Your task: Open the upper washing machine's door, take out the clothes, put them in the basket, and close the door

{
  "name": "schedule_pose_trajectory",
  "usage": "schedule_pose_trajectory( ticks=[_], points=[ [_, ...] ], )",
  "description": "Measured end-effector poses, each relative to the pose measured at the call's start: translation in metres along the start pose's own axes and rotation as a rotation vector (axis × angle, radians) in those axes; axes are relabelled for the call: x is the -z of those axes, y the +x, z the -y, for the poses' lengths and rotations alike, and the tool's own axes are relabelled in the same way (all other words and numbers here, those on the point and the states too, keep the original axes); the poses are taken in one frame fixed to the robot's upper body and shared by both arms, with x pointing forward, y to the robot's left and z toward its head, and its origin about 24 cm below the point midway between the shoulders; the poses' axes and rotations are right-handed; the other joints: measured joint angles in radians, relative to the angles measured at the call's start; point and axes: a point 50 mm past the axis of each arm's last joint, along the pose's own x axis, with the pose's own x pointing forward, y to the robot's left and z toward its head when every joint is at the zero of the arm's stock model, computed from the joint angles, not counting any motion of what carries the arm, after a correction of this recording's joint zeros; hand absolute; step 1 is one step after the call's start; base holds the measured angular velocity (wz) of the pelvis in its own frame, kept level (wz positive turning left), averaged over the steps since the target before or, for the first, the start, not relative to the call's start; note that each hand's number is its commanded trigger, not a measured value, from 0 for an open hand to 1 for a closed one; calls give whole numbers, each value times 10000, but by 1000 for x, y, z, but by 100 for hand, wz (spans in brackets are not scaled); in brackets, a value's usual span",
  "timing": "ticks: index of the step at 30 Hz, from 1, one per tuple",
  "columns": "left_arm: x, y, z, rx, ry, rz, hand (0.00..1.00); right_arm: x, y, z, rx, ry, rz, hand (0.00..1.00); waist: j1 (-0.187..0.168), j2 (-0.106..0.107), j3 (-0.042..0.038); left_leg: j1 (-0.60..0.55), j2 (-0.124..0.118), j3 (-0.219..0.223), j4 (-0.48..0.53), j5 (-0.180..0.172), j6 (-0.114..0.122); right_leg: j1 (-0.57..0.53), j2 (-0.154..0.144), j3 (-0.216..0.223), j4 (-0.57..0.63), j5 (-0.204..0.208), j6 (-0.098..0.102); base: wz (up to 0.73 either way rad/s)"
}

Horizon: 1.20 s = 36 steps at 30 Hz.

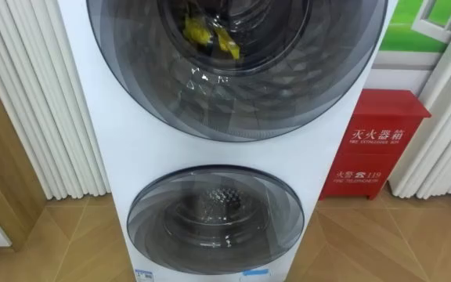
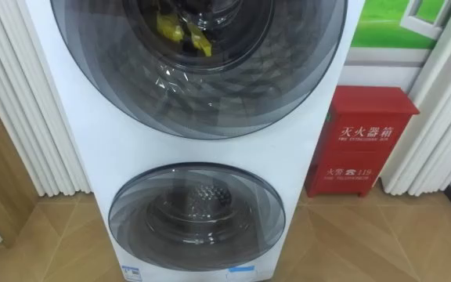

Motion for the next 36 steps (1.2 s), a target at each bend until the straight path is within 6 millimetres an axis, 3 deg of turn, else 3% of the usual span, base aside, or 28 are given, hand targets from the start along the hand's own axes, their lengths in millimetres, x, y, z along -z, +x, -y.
schedule_pose_trajectory(
  ticks=[6,15,18,21,24,25,26,27,29,32,36],
  points=[
    [4,-1,1,26,43,-77,0,1,0,0,-80,239,-44,0,-5,-2,-1,-7,-3,3,52,0,0,11,-13,-6,8,-7,0,0],
    [4,-1,0,1,233,-181,0,12,-1,-1,-248,1988,-774,0,-45,-3,-9,-22,-5,-13,65,0,0,15,-22,-27,14,-13,2,1],
    [1,0,0,168,140,-98,0,9,-1,0,-310,2087,-695,0,-21,-16,-16,-1,-7,-18,103,0,0,33,-19,-15,33,-16,-3,0],
    [-4,2,-3,212,-203,-73,0,-6,1,-1,-409,2084,-209,0,6,-87,-49,3,-10,-10,139,0,0,36,-35,1,67,-18,-8,0],
    [-8,4,-7,117,-343,69,0,-62,-1,-3,-619,1933,1767,0,-9,-122,8,26,-28,47,179,3,1,-53,-34,92,249,-46,-41,-9],
    [-7,4,-8,94,-371,69,0,-94,-5,-2,-644,2015,2825,0,-35,-180,47,20,-33,42,231,3,1,-32,-36,87,219,-31,-45,0],
    [-8,5,-9,56,-379,129,0,-126,-14,0,-615,1948,4113,0,-39,-206,86,20,-34,20,242,3,1,-18,-41,66,188,-28,-37,4],
    [-8,5,-10,34,-356,148,0,-142,-21,2,-594,1919,4784,0,-43,-188,77,20,-35,15,245,2,1,-21,-40,66,195,-29,-37,3],
    [-10,6,-14,-89,-228,322,0,-203,-56,9,-547,1666,7523,0,-20,-203,97,-17,-35,10,250,2,0,-60,-33,65,191,-53,1,0],
    [-8,6,-17,-154,-208,256,0,-254,-97,21,-275,1781,9966,0,24,-321,49,-76,-18,-18,176,2,-3,-79,-10,38,185,25,-79,3],
    [-7,6,-18,-186,-251,253,0,-286,-132,27,236,1738,11798,0,28,-430,-28,-84,-18,-1,161,7,-1,-118,-11,28,190,32,-78,0]
  ],
)
